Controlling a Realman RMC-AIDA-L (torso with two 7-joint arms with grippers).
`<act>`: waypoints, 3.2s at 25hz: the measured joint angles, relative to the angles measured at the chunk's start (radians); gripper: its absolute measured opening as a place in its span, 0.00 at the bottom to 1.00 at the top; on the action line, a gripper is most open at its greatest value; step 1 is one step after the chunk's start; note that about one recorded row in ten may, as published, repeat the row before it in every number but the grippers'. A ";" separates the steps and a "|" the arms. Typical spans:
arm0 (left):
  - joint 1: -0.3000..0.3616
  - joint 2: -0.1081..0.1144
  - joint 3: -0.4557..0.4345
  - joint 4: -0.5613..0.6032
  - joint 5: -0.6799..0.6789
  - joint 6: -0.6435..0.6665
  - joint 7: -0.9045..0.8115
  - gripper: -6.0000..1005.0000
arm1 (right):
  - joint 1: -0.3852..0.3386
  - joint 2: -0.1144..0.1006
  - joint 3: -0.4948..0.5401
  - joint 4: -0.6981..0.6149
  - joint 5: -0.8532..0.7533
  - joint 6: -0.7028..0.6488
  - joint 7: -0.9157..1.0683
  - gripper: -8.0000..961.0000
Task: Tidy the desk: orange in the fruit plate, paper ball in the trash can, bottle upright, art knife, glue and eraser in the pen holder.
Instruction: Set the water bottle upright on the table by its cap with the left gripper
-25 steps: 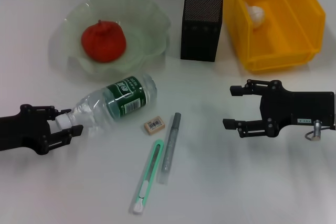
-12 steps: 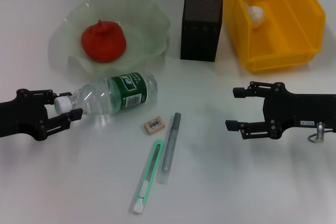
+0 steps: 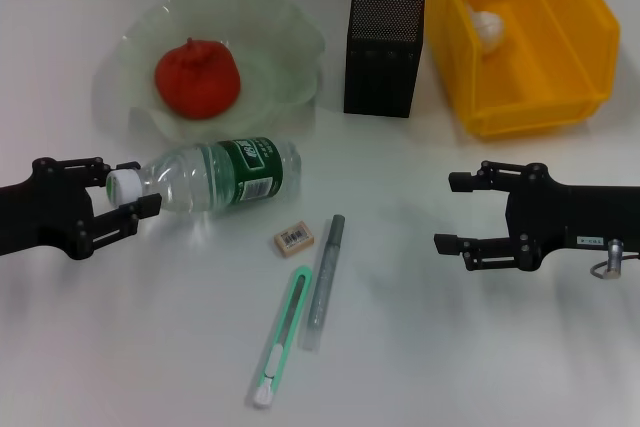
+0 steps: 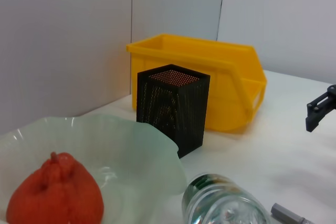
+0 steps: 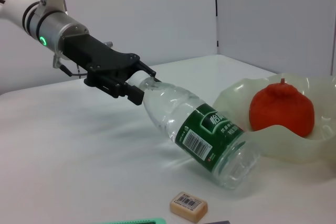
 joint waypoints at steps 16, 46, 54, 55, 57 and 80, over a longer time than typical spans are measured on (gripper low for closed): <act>-0.003 -0.002 -0.097 -0.028 -0.043 0.058 0.067 0.45 | -0.002 0.006 0.000 0.006 0.002 0.008 0.007 0.85; -0.038 0.000 -0.098 -0.140 -0.180 0.098 0.156 0.45 | -0.022 0.009 0.000 0.005 0.005 0.008 0.012 0.85; -0.057 -0.011 -0.099 -0.144 -0.205 0.096 0.159 0.45 | -0.039 0.010 0.008 0.000 0.007 0.008 -0.007 0.85; -0.057 -0.011 -0.099 -0.144 -0.205 0.096 0.159 0.45 | -0.039 0.010 0.008 0.000 0.007 0.008 -0.007 0.85; -0.057 -0.011 -0.099 -0.144 -0.213 0.096 0.159 0.45 | -0.042 0.012 0.015 0.000 0.008 0.008 -0.016 0.85; -0.026 -0.017 -0.126 -0.247 -0.344 0.106 0.210 0.44 | -0.067 0.019 0.102 -0.011 0.008 -0.108 -0.091 0.85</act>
